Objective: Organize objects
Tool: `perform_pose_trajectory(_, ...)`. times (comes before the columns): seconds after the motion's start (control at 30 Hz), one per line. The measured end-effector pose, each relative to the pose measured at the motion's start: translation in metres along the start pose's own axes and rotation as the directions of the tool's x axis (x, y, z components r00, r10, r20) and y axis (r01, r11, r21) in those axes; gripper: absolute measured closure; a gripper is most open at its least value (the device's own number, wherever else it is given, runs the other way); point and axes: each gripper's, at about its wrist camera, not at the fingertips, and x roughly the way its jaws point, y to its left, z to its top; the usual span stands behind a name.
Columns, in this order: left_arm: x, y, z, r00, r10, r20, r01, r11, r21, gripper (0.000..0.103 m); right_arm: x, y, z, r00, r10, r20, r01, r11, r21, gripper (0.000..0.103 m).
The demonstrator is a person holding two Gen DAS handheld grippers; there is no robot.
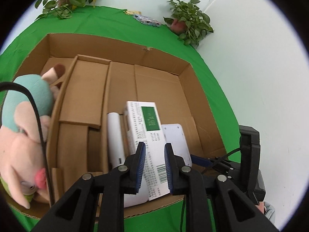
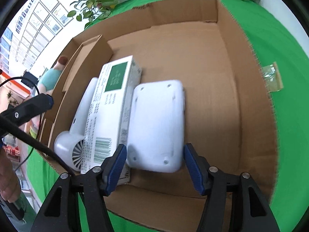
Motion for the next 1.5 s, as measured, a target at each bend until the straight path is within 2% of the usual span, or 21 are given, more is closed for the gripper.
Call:
perform_pose_trajectory(0.27,-0.004,0.017,-0.004,1.0,0.001,0.016,-0.001,1.0,-0.003,0.085,-0.002,0.012,-0.01,0.999,-0.039,-0.014,0.039,0.999,-0.021,0.043)
perform_pose_trajectory(0.33,0.001,0.013,-0.005,0.999,0.021,0.034,-0.022,1.0,0.011,0.082,-0.007,0.014,-0.012,0.999,-0.05,0.014,0.05,0.999,-0.014,0.043)
perform_pose_trajectory(0.4,-0.006,0.01,-0.01,0.993,0.076,0.085,-0.08,0.996,0.047,0.076,-0.02,0.021,-0.018,0.994,-0.08,0.079,0.082,0.996,-0.02,0.038)
perform_pose_trajectory(0.43,-0.009,0.007,-0.013,0.985,0.12,0.125,-0.129,0.989,0.068,0.064,-0.029,0.026,-0.022,0.987,-0.096,0.127,0.1,0.995,-0.025,0.026)
perform_pose_trajectory(0.47,-0.015,0.005,-0.018,0.968,0.174,0.18,-0.191,0.978,0.086,0.056,-0.039,0.034,-0.029,0.975,-0.106,0.195,0.113,0.993,-0.028,0.008)
perform_pose_trajectory(0.5,-0.021,0.003,-0.024,0.95,0.214,0.228,-0.24,0.966,0.092,0.037,-0.05,0.042,-0.038,0.956,-0.114,0.271,0.126,0.992,-0.029,0.001)
perform_pose_trajectory(0.53,-0.027,0.003,-0.031,0.924,0.254,0.286,-0.29,0.953,0.089,0.022,-0.057,0.05,-0.046,0.938,-0.116,0.326,0.135,0.99,-0.036,0.001)
perform_pose_trajectory(0.57,-0.034,0.003,-0.041,0.894,0.282,0.347,-0.329,0.941,0.083,0.02,-0.061,0.055,-0.053,0.925,-0.122,0.361,0.147,0.988,-0.044,0.001)
perform_pose_trajectory(0.6,-0.039,0.004,-0.048,0.874,0.293,0.387,-0.35,0.933,0.087,0.02,-0.063,0.063,-0.061,0.907,-0.135,0.398,0.169,0.984,-0.049,0.001)
perform_pose_trajectory(0.63,-0.042,0.005,-0.056,0.86,0.301,0.413,-0.37,0.924,0.098,0.02,-0.063,0.07,-0.069,0.887,-0.153,0.436,0.192,0.98,-0.048,0.001)
perform_pose_trajectory(0.7,-0.044,0.01,-0.071,0.839,0.319,0.442,-0.405,0.907,0.115,0.02,-0.058,0.076,-0.077,0.875,-0.149,0.461,0.188,0.981,-0.039,0.001)
perform_pose_trajectory(0.73,-0.044,0.014,-0.078,0.834,0.325,0.447,-0.413,0.904,0.112,0.02,-0.055,0.079,-0.08,0.867,-0.143,0.478,0.178,0.984,-0.03,0.001)
perform_pose_trajectory(0.83,-0.04,0.031,-0.092,0.848,0.31,0.43,-0.385,0.918,0.096,0.02,-0.045,0.088,-0.087,0.844,-0.146,0.517,0.182,0.983,-0.02,0.001)
perform_pose_trajectory(0.93,-0.031,0.043,-0.1,0.85,0.322,0.417,-0.386,0.919,0.077,0.02,-0.038,0.097,-0.09,0.819,-0.164,0.55,0.209,0.978,-0.02,0.0)
perform_pose_trajectory(1.0,-0.025,0.046,-0.102,0.862,0.314,0.397,-0.375,0.923,0.084,0.02,-0.034,0.097,-0.088,0.814,-0.173,0.554,0.222,0.975,-0.022,0.001)
perform_pose_trajectory(1.1,-0.019,0.043,-0.105,0.846,0.33,0.419,-0.406,0.908,0.106,0.02,-0.028,0.097,-0.085,0.811,-0.186,0.555,0.24,0.97,-0.026,0.001)
perform_pose_trajectory(1.2,-0.018,0.038,-0.104,0.86,0.305,0.408,-0.384,0.915,0.126,0.021,-0.024,0.099,-0.085,0.799,-0.211,0.563,0.286,0.957,-0.047,0.0)
perform_pose_trajectory(1.3,-0.019,0.035,-0.099,0.862,0.29,0.415,-0.381,0.911,0.156,0.021,-0.024,0.096,-0.088,0.792,-0.199,0.577,0.278,0.959,-0.051,0.0)
perform_pose_trajectory(1.33,-0.018,0.035,-0.097,0.87,0.28,0.407,-0.372,0.913,0.166,0.02,-0.024,0.096,-0.089,0.791,-0.196,0.58,0.277,0.959,-0.053,0.0)
perform_pose_trajectory(1.43,-0.006,0.04,-0.086,0.899,0.303,0.316,-0.373,0.908,0.189,0.019,-0.024,0.095,-0.089,0.791,-0.192,0.581,0.275,0.96,-0.057,0.0)
perform_pose_trajectory(1.5,-0.003,0.044,-0.085,0.912,0.303,0.278,-0.357,0.918,0.172,0.019,-0.025,0.095,-0.089,0.795,-0.188,0.577,0.271,0.961,-0.06,0.0)
